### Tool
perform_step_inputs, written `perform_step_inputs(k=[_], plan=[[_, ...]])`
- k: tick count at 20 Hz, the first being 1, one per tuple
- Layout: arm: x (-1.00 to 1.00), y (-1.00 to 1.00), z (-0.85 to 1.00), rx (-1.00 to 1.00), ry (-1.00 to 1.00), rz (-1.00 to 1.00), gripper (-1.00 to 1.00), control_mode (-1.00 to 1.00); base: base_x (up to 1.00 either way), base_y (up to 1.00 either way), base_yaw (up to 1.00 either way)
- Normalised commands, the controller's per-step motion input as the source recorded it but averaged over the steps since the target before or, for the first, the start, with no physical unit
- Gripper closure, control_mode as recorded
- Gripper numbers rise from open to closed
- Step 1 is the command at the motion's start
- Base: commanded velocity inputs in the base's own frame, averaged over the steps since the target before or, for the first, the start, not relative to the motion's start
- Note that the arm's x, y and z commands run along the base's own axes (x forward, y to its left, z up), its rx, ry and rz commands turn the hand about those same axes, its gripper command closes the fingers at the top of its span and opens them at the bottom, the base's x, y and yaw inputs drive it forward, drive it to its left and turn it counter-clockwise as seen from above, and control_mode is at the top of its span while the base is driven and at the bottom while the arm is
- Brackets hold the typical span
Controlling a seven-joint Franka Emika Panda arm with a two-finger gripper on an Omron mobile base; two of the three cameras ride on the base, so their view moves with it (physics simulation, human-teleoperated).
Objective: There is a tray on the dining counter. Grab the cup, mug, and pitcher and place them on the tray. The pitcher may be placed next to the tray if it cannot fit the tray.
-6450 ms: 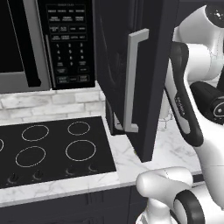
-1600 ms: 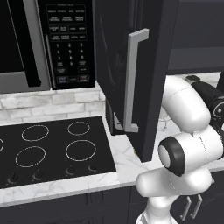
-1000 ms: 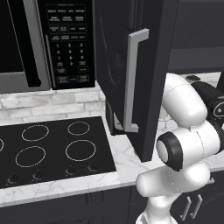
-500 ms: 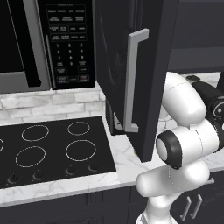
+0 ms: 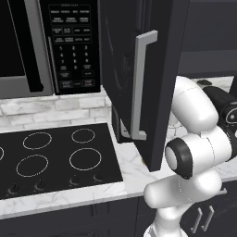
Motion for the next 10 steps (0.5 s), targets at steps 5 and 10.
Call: perform_step_inputs(k=[5, 10], plan=[[0.0, 0.0, 0.0, 0.0, 0.0, 0.0, -1.0, -1.0, 0.0, 0.0, 0.0], [0.0, 0.0, 0.0, 0.0, 0.0, 0.0, 1.0, -1.0, 0.0, 0.0, 0.0]])
